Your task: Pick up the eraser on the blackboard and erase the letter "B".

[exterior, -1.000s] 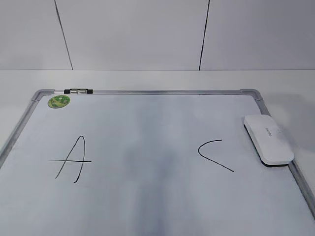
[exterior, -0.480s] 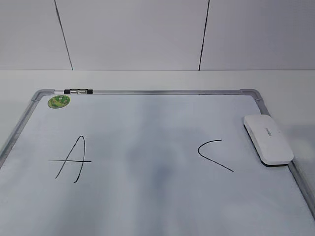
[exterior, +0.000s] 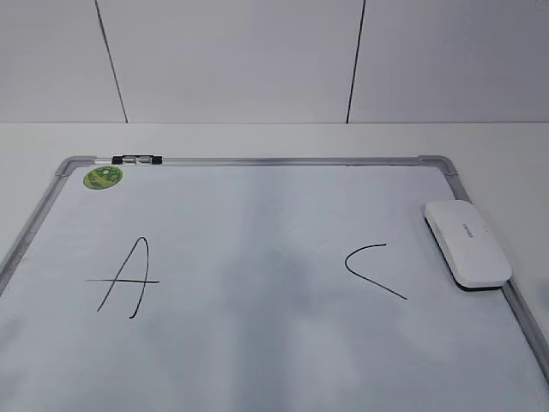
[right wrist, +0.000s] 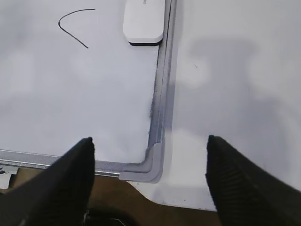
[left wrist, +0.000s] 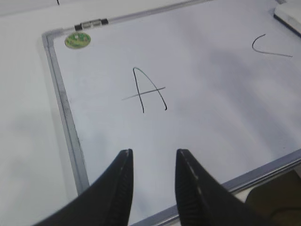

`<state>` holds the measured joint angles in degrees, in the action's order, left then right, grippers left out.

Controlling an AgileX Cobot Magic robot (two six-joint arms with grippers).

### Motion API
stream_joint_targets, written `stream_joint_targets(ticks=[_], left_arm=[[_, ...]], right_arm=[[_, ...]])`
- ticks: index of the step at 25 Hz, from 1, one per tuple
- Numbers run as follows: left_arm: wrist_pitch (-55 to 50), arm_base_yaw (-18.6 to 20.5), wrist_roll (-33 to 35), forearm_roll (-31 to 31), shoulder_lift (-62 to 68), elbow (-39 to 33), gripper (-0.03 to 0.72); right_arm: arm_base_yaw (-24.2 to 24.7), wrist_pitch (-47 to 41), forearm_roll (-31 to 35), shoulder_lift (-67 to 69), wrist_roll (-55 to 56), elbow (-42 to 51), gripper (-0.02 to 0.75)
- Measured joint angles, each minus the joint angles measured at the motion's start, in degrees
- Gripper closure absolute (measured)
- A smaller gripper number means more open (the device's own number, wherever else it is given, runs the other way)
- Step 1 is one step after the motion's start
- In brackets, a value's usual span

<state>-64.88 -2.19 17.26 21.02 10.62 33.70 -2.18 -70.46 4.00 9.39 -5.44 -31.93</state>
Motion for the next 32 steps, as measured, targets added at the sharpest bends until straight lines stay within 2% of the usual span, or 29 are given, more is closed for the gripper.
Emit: stream_joint_targets(ticks=[5,10,13,19,32], left_arm=[[-1.83,0.00,0.09,0.12,-9.80,-0.10,0.453],[-3.92,0.00,0.09,0.11,-10.03,-1.69,0.453],[-1.31,0.00,-0.02,-1.11,-10.03,-3.48,0.453],[0.09,0.00,-1.16,-3.40,-10.03,-4.46,0.453],[0.09,0.00,-3.36,-5.41,-10.03,-4.46,0.453]], right_arm=[[0.00,-2.14,-0.23,-6.74,-0.05,0.35,0.160],[0.00,-2.41,-3.65,-10.28,-0.14,0.60,0.161],[0.00,-1.08,-5.16,-10.33,-0.14,0.97,0.162],[0.00,3.18,-4.46,-10.33,-0.14,2.80,0.162],[0.00,4.37,-3.31,-10.33,-0.14,3.15,0.162]])
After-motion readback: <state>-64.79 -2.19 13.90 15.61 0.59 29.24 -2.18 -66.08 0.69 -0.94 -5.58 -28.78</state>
